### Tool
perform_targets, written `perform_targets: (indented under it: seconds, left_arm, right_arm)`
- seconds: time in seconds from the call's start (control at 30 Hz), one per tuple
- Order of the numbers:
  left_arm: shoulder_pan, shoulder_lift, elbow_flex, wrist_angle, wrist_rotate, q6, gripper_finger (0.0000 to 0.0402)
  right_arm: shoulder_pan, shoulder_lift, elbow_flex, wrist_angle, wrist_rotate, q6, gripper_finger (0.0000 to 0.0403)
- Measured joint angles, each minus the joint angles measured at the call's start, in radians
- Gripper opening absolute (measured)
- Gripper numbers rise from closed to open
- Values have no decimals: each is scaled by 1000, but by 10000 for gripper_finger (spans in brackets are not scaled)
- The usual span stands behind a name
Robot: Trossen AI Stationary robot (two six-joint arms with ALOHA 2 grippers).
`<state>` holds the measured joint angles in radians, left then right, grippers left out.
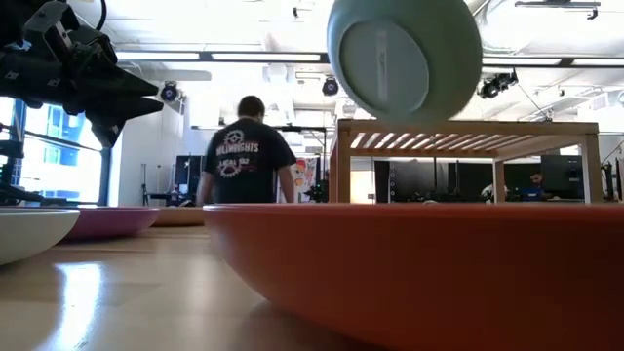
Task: Place and stack plates onto a shelf
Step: Put the middle right green plate on the shelf
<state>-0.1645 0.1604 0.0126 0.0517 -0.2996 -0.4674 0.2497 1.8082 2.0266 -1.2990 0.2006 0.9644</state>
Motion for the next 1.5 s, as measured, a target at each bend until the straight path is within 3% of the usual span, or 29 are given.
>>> perform_targets:
  seconds: [0.43,0.67,0.97,1.2,1.5]
  left_arm:
    - [0,0,0,0,-3,0,108]
    - [0,1,0,0,-6,0,108]
    - [0,1,0,5,-51,-58,108]
    - [0,1,0,6,-55,-217,108]
    - [0,1,0,10,-109,-264,108]
  right_arm:
    - [-23,-1,206,-276,228,-57,0]
    - [-90,-10,221,-271,317,-216,0]
    - [-249,-10,216,-272,322,-561,0]
    - [-355,11,216,-272,304,-865,0]
    - [-424,110,215,-272,262,-991,0]
